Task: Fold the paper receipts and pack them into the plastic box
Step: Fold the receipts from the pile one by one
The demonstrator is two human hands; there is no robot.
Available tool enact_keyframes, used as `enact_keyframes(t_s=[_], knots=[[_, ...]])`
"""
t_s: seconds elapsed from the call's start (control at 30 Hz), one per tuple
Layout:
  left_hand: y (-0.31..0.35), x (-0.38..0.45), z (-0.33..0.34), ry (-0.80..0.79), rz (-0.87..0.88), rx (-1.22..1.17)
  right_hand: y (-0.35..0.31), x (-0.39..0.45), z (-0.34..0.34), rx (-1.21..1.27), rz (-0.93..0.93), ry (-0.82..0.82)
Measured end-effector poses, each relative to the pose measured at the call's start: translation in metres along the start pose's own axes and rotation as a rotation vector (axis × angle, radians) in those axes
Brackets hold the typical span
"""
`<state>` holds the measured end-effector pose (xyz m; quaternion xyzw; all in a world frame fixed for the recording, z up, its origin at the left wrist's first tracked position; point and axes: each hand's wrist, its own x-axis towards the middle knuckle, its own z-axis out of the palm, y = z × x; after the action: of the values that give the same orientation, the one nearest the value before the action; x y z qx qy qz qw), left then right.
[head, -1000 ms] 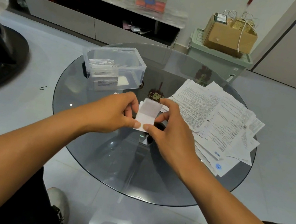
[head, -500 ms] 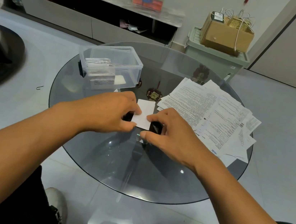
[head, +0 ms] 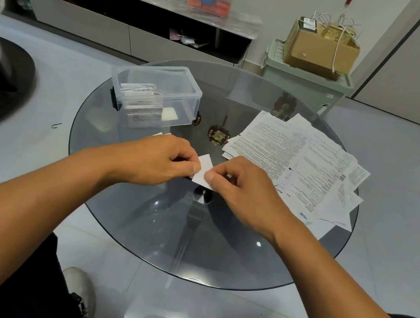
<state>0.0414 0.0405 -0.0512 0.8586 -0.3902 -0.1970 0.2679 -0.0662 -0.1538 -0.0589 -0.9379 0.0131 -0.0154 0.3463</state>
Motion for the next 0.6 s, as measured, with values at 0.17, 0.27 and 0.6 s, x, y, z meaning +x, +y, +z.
enact_keyframes(t_s=[0.17, 0.27, 0.6], knots=[[0.002, 0.004, 0.002, -0.019, -0.055, 0.026, 0.003, 0.001, -0.012, 0.063, 0.001, -0.210], [0.004, 0.002, -0.001, -0.031, -0.070, -0.034, 0.009, 0.002, -0.001, 0.107, 0.027, -0.018], [0.007, 0.001, -0.002, -0.064, -0.075, -0.100, 0.007, 0.002, 0.012, 0.161, 0.058, 0.028]])
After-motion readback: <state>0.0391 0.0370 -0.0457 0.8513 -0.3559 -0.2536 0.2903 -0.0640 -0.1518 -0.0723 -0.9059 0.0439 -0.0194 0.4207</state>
